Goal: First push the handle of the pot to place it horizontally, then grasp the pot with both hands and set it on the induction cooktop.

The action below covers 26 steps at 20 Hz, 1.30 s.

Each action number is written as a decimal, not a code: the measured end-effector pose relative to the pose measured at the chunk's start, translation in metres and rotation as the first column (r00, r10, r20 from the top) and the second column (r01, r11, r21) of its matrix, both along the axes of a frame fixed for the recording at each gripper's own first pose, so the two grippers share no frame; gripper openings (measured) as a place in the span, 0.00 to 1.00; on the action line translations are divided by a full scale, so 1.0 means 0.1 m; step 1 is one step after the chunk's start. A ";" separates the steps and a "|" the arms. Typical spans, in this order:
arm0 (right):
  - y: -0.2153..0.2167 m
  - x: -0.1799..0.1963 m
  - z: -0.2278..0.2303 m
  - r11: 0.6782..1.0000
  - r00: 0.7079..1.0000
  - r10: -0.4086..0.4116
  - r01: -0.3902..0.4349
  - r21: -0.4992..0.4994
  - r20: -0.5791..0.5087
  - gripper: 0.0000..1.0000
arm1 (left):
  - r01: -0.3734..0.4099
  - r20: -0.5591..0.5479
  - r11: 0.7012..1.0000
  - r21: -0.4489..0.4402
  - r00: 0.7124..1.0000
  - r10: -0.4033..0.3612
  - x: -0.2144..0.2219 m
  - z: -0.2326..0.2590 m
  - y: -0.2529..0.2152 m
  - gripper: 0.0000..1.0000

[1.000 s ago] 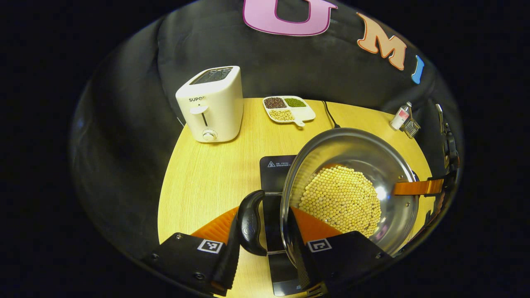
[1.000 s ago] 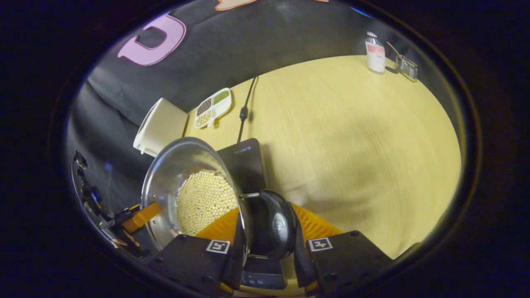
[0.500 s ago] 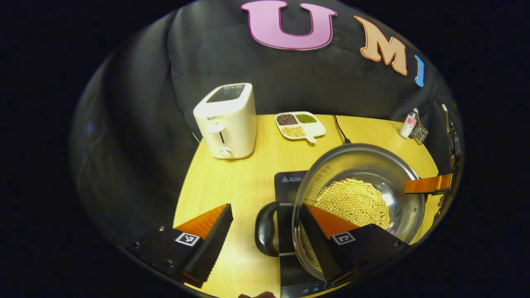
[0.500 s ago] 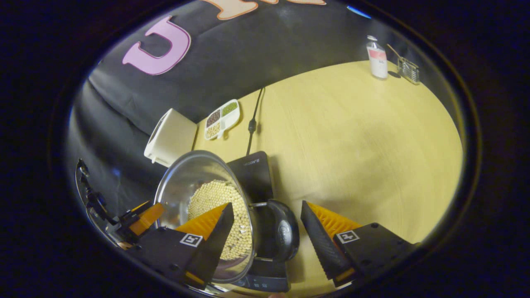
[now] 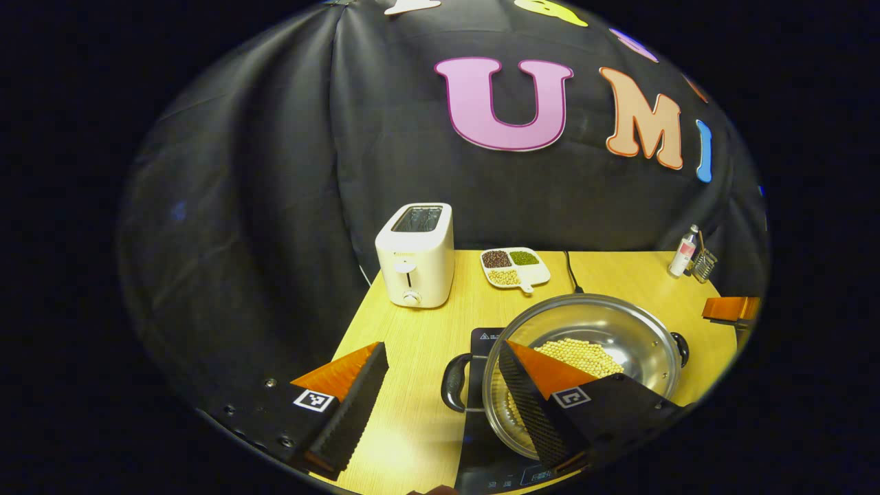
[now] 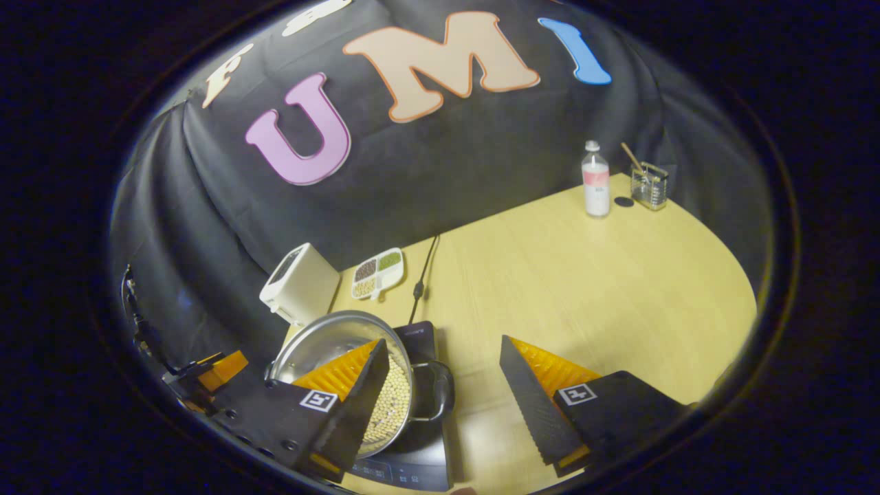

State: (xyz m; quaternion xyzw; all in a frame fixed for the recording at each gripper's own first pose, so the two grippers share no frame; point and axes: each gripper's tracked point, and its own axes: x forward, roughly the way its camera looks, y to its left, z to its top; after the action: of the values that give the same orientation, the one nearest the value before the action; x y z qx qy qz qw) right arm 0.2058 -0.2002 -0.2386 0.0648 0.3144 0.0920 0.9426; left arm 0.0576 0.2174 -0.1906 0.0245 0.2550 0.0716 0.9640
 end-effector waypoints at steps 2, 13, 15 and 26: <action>-0.09 -0.04 0.26 1.000 0.997 -0.004 0.006 -0.018 0.080 0.99 | 0.005 0.062 1.000 0.002 0.998 -0.005 -0.10 0.25 -0.17 0.99; -0.70 -0.32 1.85 0.998 0.907 0.058 -0.056 -0.018 0.418 1.00 | -0.066 0.363 0.998 -0.006 0.930 0.064 -0.76 1.52 -1.25 0.98; -0.89 -0.36 2.07 0.997 0.887 0.069 -0.068 -0.018 0.456 1.00 | -0.084 0.407 0.996 -0.034 0.909 0.091 -0.86 1.68 -1.49 0.98; -1.81 -0.54 2.38 0.980 0.817 0.195 -0.141 -0.139 0.542 1.00 | -0.106 0.489 0.994 -0.034 0.865 0.109 -1.23 1.87 -2.75 0.93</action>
State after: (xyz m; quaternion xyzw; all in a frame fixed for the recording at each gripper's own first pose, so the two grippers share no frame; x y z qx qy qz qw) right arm 0.1517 -0.3808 -0.0009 -0.0364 0.0368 0.1750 0.9832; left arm -0.0657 -0.0578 -0.0036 -0.0117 0.0036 0.1283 0.9917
